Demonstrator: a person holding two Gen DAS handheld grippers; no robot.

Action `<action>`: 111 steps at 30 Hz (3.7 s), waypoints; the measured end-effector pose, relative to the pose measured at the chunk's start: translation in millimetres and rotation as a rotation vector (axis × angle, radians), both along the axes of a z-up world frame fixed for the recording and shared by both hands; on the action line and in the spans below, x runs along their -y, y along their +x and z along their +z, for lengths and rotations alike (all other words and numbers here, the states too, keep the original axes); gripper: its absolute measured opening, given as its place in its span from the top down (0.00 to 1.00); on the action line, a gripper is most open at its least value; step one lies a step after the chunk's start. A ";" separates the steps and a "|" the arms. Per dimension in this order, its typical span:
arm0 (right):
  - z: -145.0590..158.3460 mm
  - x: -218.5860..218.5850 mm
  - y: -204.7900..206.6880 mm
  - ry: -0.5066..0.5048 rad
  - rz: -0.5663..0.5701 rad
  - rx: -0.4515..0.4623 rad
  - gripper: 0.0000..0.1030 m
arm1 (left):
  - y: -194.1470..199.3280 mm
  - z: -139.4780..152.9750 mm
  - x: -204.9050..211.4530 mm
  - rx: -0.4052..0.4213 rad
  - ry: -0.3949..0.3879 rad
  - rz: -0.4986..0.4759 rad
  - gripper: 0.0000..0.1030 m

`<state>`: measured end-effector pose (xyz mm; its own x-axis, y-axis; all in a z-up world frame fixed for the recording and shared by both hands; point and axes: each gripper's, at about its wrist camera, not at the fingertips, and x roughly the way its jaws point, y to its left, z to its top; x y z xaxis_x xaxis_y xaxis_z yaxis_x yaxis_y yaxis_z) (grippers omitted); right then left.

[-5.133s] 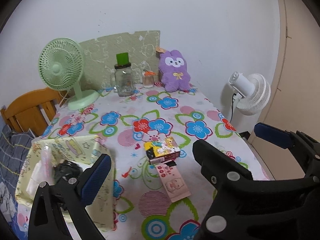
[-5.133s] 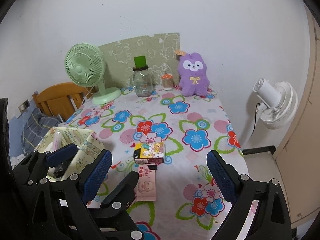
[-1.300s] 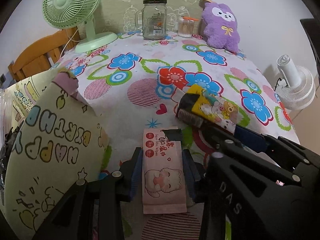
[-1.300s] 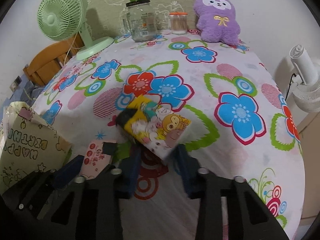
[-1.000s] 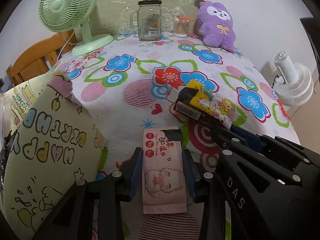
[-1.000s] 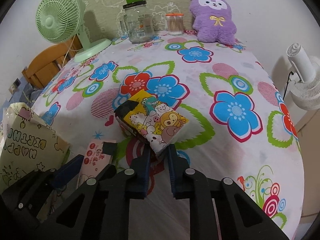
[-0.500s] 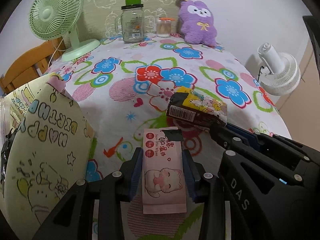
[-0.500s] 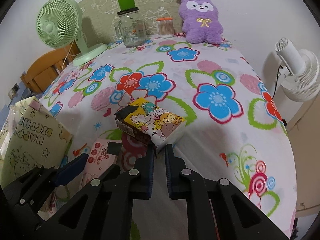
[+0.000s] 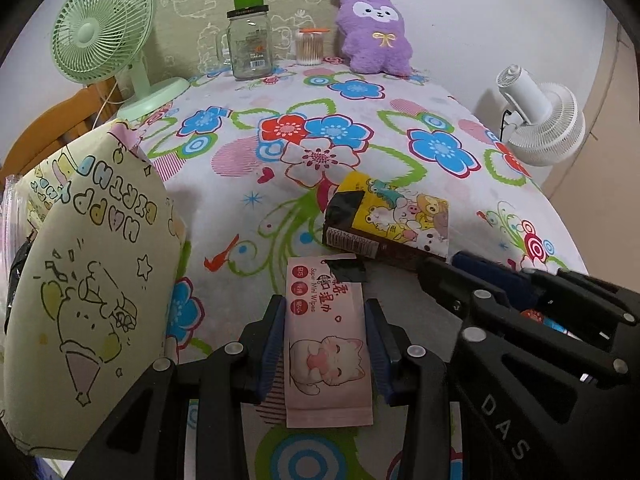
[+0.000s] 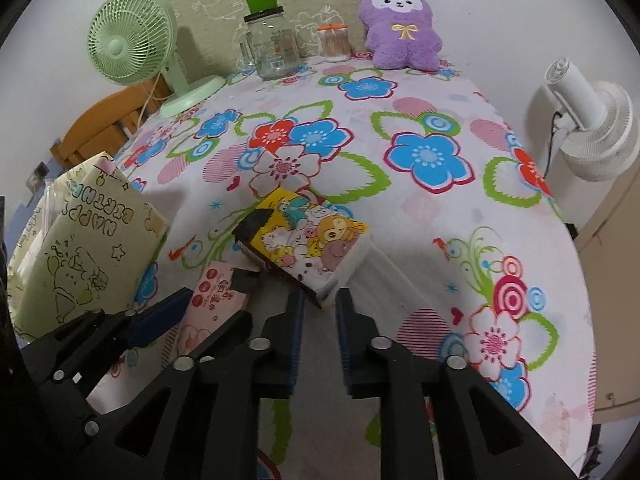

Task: Organize soft objects
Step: 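Grasp the yellow cartoon snack bag with the right tool instead, then carry the wipes pack and snack bag with both tools over the fabric box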

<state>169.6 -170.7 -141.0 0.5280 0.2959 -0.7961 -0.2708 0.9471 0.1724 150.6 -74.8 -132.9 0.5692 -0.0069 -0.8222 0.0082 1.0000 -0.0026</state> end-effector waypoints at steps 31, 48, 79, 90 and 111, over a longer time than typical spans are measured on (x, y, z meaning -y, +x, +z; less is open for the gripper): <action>-1.6 -20.3 55.5 -0.055 0.128 0.070 0.15 | 38.9 -3.8 -14.4 -0.024 -0.004 0.038 0.61; 3.0 -13.2 34.3 -0.045 0.065 0.044 0.56 | 20.3 5.5 -2.0 0.014 0.018 -0.018 0.62; 96.6 8.0 -61.6 -0.018 -0.080 0.236 0.56 | -61.1 96.4 9.7 0.223 0.028 -0.112 0.61; 133.2 12.0 -96.3 0.004 -0.133 0.319 0.56 | -87.3 132.8 7.7 0.306 0.025 -0.152 0.61; 163.0 -25.6 -115.5 -0.001 -0.130 0.386 0.56 | -105.3 154.8 -30.9 0.381 0.031 -0.132 0.61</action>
<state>54.1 -145.1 22.0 0.8212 0.2058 -0.5322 -0.1930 0.9779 0.0802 45.3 -43.9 21.9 0.8293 -0.0785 -0.5532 0.1308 0.9898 0.0556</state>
